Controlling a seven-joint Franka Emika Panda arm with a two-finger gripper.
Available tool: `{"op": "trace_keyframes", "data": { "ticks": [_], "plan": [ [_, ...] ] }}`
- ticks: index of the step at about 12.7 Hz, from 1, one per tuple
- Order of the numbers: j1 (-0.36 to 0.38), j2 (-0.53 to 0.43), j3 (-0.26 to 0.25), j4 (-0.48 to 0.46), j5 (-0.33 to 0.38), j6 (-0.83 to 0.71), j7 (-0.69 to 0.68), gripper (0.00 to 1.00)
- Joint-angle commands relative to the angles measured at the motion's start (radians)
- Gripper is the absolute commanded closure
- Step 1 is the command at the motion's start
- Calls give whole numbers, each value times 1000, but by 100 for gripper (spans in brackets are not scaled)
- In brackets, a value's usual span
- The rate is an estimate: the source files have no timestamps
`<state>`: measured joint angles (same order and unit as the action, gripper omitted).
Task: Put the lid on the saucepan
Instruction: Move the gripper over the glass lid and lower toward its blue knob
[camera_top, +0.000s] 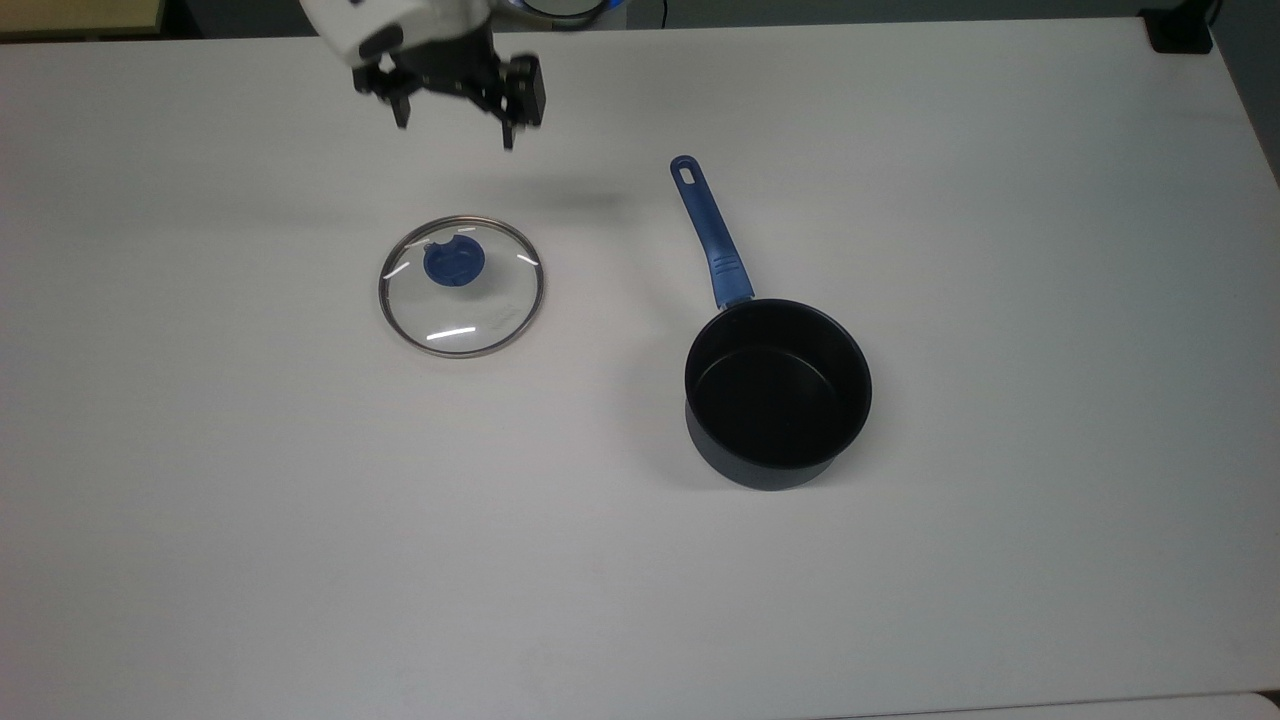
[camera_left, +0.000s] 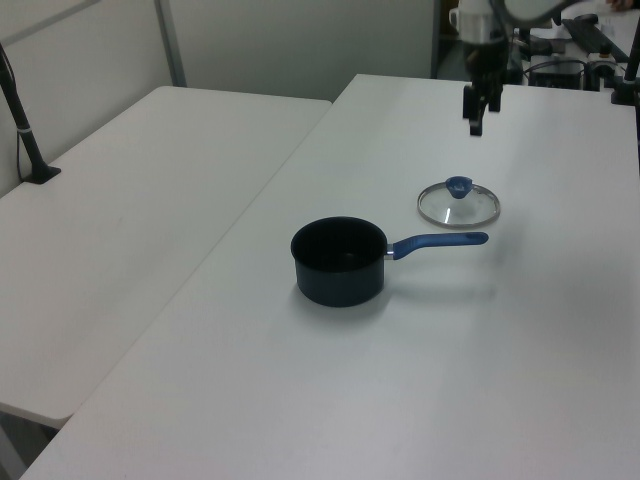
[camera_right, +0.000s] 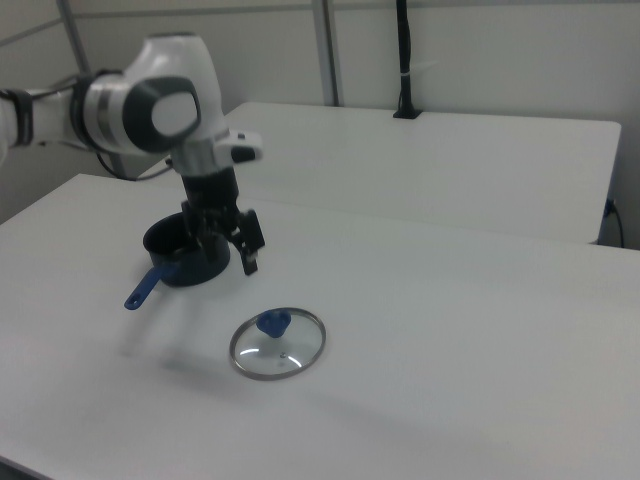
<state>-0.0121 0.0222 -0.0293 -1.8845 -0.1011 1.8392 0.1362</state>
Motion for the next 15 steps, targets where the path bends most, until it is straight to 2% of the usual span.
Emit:
{"op": "trace_keyframes", "data": {
  "ticks": [1,4,9,12,15],
  "plan": [
    [-52,34,12,-84,-9,193,231,0],
    [-68,122,12,-84,-11,259,359,0],
    [-74,166,12,-100,-14,297,373,3],
    [-74,220,12,-94,-14,333,457,3],
    [-72,235,12,-94,-17,334,459,13]
  ]
}}
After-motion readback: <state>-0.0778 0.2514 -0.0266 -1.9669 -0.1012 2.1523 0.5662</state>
